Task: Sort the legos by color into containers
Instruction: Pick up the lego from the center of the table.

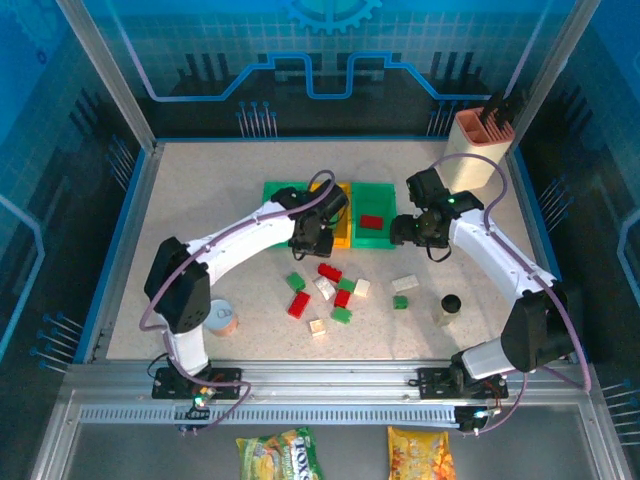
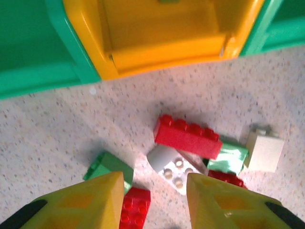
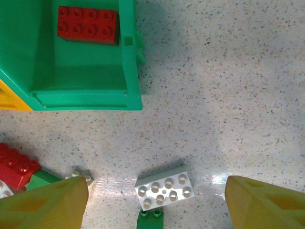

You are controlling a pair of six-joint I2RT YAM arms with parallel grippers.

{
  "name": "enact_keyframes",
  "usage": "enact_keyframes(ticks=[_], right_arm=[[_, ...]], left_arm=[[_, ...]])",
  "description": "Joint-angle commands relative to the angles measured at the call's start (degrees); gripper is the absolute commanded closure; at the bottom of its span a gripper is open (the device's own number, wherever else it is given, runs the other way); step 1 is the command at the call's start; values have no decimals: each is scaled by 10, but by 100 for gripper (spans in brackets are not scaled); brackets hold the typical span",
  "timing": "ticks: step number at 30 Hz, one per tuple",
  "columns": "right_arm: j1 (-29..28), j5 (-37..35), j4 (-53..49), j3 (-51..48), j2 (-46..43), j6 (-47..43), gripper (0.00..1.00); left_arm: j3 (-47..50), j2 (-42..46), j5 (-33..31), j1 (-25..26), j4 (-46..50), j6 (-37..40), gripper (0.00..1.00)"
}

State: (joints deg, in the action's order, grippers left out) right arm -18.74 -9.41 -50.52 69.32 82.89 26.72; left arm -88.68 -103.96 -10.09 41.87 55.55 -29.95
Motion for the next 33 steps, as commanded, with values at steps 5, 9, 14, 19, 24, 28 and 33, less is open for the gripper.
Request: enact_keyframes(ticks=[5,9,14,19,24,28,33], right_arm=[[-9,9,-2,-8,8,2,24],[-15,13,-4,-6,15,-6,24],[-17,13,-1,-10,10,-10,24],[-17,6,-4,-10,2,-12,24],[-16,-5,-11,-11,-9,-15,23],[-15,-7,-13,-15,-12,-15,23],[-15,-7,-14,-21,-17,-14,24]], left_arm=[[83,44,11,56,-13,-94,58],[114,41,15,66,-40,-137,58],[120,28,12,69,-67,-205,51],[129,11,15,69,-101,-236,47],[134,-17,30,69,-113,-246,45],[139,-34,33,70,-117,-251,38],[148,-45,32,68,-130,-254,37]])
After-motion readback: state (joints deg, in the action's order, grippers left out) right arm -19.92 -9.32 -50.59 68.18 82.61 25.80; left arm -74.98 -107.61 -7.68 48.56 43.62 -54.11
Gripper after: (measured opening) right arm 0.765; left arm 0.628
